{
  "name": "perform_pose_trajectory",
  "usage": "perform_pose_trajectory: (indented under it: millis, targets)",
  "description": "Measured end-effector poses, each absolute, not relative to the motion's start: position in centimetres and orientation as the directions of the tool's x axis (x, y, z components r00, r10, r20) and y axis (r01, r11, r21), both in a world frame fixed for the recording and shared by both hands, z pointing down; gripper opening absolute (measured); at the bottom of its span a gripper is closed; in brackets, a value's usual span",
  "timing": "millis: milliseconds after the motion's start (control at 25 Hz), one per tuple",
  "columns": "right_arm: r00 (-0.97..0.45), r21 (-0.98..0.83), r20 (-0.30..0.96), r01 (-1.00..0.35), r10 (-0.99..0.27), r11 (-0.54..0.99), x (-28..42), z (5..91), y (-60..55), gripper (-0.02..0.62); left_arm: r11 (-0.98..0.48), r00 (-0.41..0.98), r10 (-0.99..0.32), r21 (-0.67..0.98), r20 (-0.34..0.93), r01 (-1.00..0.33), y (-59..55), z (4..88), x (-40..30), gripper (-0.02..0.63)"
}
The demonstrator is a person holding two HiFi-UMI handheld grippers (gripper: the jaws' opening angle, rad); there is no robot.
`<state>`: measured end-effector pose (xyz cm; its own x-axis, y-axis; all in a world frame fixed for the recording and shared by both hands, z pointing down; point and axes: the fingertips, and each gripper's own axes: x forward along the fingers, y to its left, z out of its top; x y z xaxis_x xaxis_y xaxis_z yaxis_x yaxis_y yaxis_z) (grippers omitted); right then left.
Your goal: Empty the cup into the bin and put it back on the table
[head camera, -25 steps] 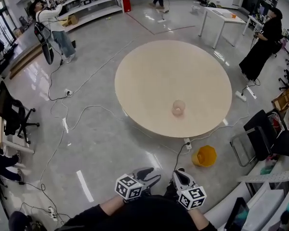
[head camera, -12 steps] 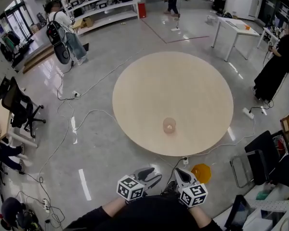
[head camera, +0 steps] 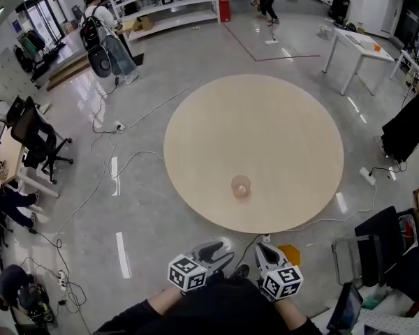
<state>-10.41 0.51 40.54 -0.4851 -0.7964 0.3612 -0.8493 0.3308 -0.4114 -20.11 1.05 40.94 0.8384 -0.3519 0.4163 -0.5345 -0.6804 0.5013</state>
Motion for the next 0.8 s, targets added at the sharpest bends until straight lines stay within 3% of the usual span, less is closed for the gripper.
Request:
perform_pose_trajectory:
  millis: [400,800]
  targets:
    - [-0.486,-0.363,0.346,-0.858,-0.802,0.364,-11.6,40.6,-5.3,0.018,-0.674,0.815,-0.388,0.470,0.430,-0.569,-5.8,41.5,-22.6,0.230]
    - [-0.389,-0.214,0.380,-0.920,-0.839,0.329,-14.9,40.4,-13.2,0.021,-0.861,0.847,-0.295,0.261,0.442,-0.436,-15.5,40.8,-25.3,0.230]
